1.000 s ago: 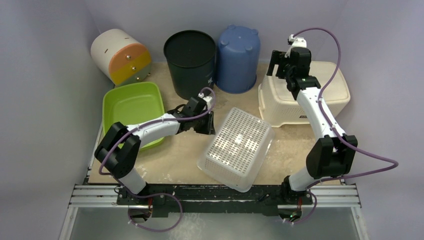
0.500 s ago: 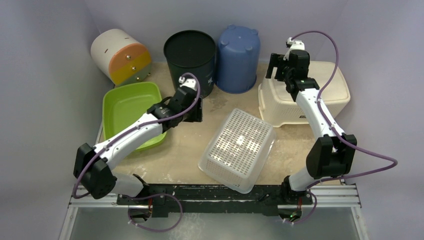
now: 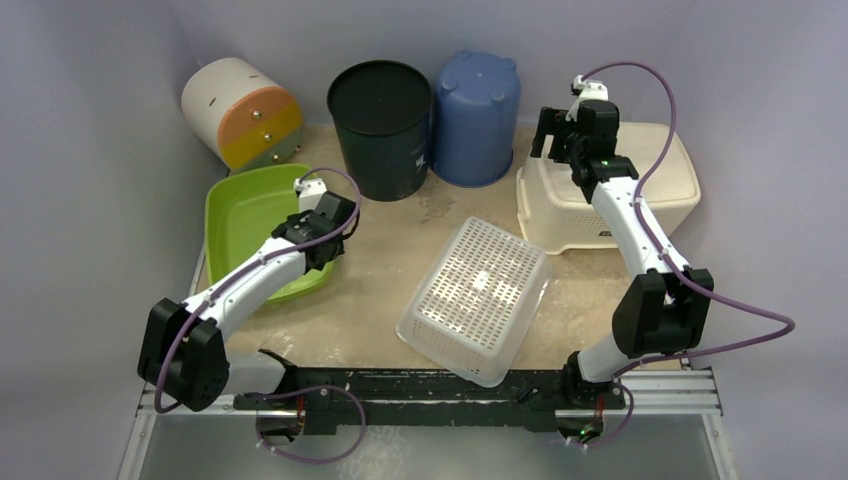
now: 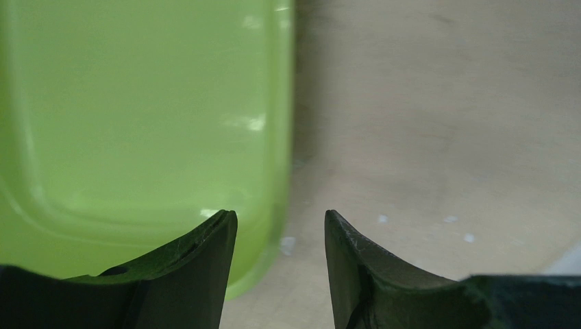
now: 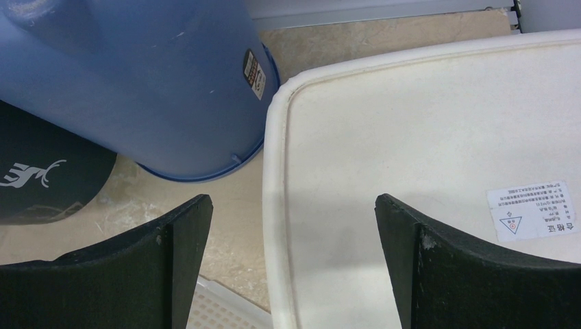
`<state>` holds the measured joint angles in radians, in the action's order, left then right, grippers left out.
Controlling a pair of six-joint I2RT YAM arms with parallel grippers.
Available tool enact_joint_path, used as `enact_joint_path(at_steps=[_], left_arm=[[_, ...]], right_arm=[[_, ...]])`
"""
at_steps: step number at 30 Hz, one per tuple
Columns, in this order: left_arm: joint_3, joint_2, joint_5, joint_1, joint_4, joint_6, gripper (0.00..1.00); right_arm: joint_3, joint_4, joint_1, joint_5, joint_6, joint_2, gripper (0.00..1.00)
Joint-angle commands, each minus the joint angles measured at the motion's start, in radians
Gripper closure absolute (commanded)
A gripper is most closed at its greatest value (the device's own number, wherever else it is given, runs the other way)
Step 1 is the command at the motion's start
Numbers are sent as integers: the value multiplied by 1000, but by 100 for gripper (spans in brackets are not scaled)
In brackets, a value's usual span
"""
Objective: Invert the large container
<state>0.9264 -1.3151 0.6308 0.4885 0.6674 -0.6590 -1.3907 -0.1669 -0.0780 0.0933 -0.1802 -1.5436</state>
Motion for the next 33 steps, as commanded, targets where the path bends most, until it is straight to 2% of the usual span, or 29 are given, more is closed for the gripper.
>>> enact_joint_path(at_steps=[1, 22, 23, 24, 25, 26, 30, 33], left_arm=[[-7, 39, 65, -22, -102, 22, 50], [-120, -96, -41, -33, -297, 18, 51], [-128, -99, -44, -33, -301, 18, 55], [-135, -102, -50, -33, -307, 19, 69], [-142, -103, -54, -33, -310, 18, 88], [-146, -102, -59, -33, -313, 16, 100], [-139, -63, -88, -33, -298, 25, 100], [-77, -2, -124, -33, -228, 29, 100]], right_arm=[[-20, 36, 3, -16, 1, 10, 9], [-43, 24, 2, -24, 8, -13, 9], [-43, 25, 3, -25, 8, -14, 9], [-41, 25, 3, -26, 8, -13, 9], [-40, 26, 3, -26, 8, -12, 9], [-38, 26, 3, -26, 8, -10, 9], [-30, 27, 3, -26, 8, -3, 9], [-23, 30, 3, -27, 7, 5, 9]])
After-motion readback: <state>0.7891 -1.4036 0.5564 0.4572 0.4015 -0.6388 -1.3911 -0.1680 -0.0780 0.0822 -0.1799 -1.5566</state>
